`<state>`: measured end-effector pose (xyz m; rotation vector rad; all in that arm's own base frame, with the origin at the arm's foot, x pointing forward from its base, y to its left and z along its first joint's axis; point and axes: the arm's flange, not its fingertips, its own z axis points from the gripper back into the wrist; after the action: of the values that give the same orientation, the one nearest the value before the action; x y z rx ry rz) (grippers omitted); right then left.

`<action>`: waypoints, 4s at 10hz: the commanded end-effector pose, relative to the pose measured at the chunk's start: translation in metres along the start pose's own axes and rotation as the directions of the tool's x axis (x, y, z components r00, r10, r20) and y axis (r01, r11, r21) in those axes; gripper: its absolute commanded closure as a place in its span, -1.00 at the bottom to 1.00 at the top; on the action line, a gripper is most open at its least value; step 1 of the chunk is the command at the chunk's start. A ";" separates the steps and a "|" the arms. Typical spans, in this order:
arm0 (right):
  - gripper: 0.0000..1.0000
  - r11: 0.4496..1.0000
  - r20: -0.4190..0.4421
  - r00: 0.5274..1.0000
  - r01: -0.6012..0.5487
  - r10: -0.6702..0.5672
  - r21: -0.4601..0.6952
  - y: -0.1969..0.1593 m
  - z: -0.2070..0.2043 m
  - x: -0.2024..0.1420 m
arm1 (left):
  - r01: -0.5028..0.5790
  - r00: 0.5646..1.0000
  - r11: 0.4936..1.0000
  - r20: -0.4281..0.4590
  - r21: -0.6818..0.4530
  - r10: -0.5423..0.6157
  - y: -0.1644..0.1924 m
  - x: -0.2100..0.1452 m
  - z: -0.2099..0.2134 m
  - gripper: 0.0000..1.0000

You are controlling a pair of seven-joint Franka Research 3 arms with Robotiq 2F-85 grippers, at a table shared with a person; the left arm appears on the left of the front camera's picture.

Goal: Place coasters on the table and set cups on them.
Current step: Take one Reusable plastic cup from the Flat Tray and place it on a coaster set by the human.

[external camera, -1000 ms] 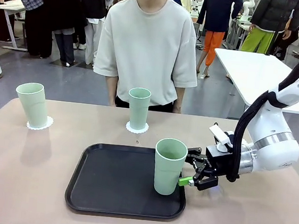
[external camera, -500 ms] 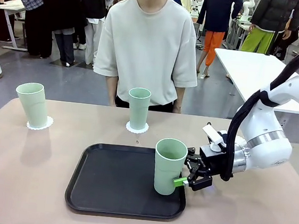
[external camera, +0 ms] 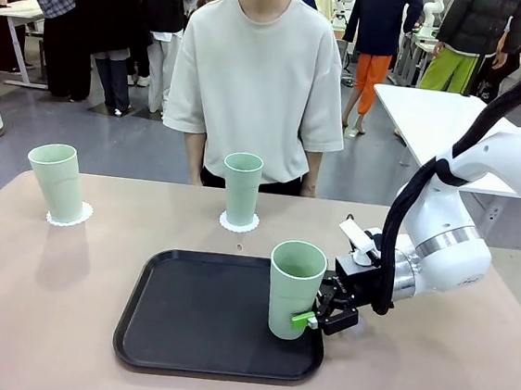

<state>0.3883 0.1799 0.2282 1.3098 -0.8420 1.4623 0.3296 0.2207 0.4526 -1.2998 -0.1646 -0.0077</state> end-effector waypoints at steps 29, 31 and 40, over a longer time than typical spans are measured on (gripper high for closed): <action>-0.65 0.956 0.121 0.987 0.137 -0.108 -0.258 -0.071 0.251 0.219 | 0.007 1.000 1.000 0.004 -0.009 -0.007 -0.002 -0.001 0.001 -1.00; -0.65 0.955 0.094 0.989 0.137 -0.116 -0.262 -0.070 0.294 0.218 | 0.007 1.000 1.000 0.004 -0.009 -0.007 -0.002 -0.001 0.001 -1.00; -0.65 0.967 0.026 0.997 0.071 -0.067 -0.244 -0.066 0.328 0.187 | 0.007 1.000 1.000 0.004 -0.009 -0.007 -0.002 -0.001 0.001 -1.00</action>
<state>0.5512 -0.0567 0.4745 1.1540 -0.9606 1.1705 0.3295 0.2210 0.4524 -1.2995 -0.1646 -0.0065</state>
